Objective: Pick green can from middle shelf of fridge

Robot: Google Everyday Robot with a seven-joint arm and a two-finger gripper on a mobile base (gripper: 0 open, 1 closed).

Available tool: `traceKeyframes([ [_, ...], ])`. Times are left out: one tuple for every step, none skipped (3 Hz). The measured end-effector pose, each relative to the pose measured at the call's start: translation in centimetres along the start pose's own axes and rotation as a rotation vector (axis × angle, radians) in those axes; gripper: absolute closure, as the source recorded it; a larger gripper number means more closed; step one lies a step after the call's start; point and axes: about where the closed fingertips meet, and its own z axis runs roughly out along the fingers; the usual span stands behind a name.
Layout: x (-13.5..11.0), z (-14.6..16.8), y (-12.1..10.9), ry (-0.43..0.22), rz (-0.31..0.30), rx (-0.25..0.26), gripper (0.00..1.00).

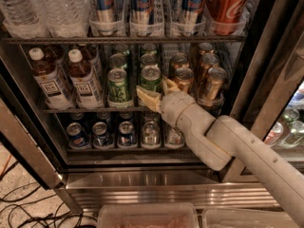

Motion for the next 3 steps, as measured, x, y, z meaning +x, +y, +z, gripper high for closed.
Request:
traceKeyframes([
  [-3.1, -0.9, 0.6, -0.052, -0.072, -0.015, 1.0],
  [-5.2, -1.9, 2.0, -0.088, -0.122, -0.047, 1.0],
  [-5.9, -3.1, 4.2, -0.095, -0.143, -0.125, 1.0],
])
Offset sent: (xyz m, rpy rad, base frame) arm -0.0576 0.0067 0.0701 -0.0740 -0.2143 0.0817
